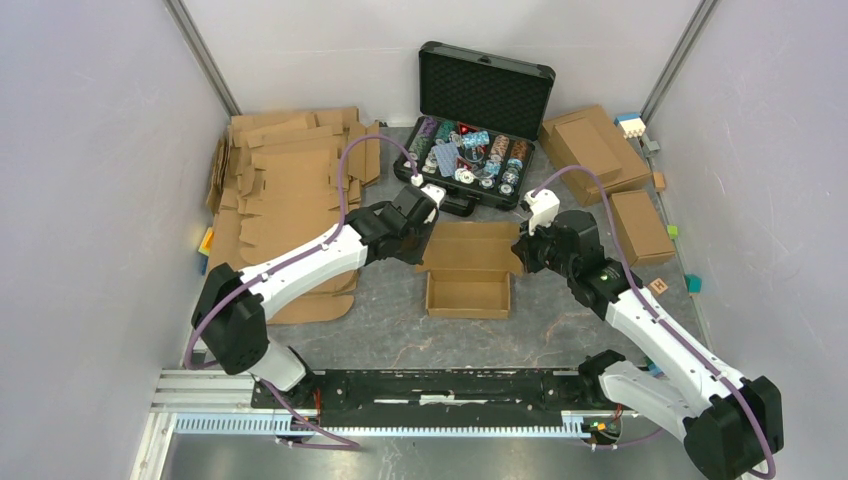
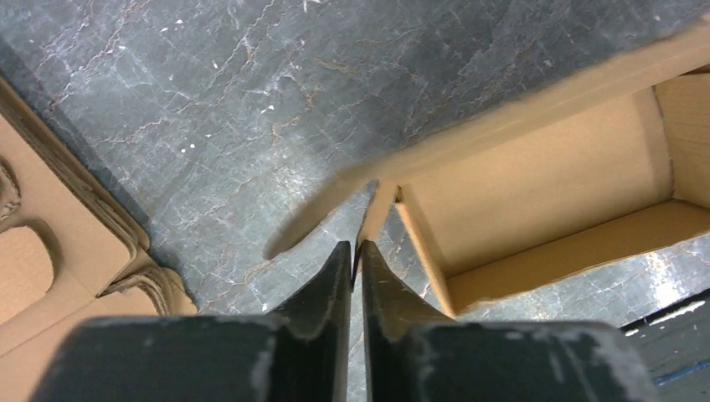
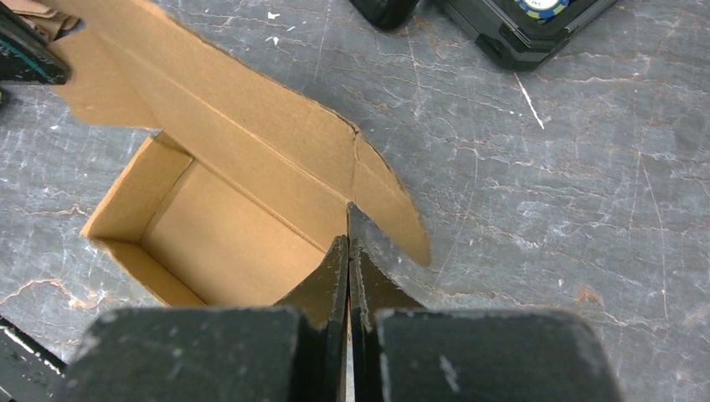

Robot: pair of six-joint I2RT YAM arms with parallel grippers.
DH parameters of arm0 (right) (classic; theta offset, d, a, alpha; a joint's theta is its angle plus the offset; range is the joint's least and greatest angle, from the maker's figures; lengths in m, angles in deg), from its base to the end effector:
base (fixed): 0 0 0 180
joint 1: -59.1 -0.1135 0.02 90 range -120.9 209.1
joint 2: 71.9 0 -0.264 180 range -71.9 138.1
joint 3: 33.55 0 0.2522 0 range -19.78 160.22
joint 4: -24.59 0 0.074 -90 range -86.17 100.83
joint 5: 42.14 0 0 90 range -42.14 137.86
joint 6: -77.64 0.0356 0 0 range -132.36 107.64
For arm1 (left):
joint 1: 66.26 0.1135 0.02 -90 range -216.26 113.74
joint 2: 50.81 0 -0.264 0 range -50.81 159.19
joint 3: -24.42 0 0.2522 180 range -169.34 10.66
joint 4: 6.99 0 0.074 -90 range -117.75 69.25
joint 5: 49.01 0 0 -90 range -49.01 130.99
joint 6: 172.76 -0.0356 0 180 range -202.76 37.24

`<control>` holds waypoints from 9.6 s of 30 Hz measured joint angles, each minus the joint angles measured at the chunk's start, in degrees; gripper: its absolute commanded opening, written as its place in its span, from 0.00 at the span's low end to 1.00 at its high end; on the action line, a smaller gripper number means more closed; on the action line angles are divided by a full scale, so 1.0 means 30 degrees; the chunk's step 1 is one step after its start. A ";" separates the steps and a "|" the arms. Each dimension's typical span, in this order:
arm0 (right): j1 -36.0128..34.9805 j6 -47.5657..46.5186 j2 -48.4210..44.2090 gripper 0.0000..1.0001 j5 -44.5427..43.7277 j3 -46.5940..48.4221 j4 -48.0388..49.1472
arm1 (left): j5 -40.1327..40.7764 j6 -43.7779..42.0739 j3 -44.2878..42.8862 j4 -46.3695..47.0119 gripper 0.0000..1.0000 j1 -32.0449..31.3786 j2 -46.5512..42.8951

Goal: Fold the paper box

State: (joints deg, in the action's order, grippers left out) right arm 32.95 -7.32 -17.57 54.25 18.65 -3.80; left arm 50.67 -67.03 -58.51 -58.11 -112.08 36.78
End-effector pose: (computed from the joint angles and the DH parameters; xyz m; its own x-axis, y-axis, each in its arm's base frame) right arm 0.1888 0.0971 0.2631 -0.5001 -0.1483 -0.8532 -0.4820 0.8662 0.1320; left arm 0.2284 -0.2265 0.2666 -0.7285 0.3662 -0.5790 0.4608 0.8873 -0.0186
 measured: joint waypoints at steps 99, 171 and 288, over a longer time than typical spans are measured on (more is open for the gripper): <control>-1.0928 1.0593 -0.6659 0.58 -1.4819 -0.8925 0.4189 | 0.9945 0.9012 0.9420 0.9908 0.02 -0.6280 -0.3016; -0.8575 0.3708 0.2098 0.53 -0.2572 -0.3963 0.4976 | -0.2353 0.5763 0.3599 0.6040 0.15 -0.0984 0.1741; -0.2368 0.1814 0.7752 0.00 -0.1574 0.0131 0.3665 | -0.4998 0.5836 1.3165 0.7992 0.02 -0.0401 -0.8604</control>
State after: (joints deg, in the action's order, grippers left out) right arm 25.85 -1.88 5.68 49.53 19.04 7.19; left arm 35.67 -49.52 -19.01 -34.13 -113.28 10.97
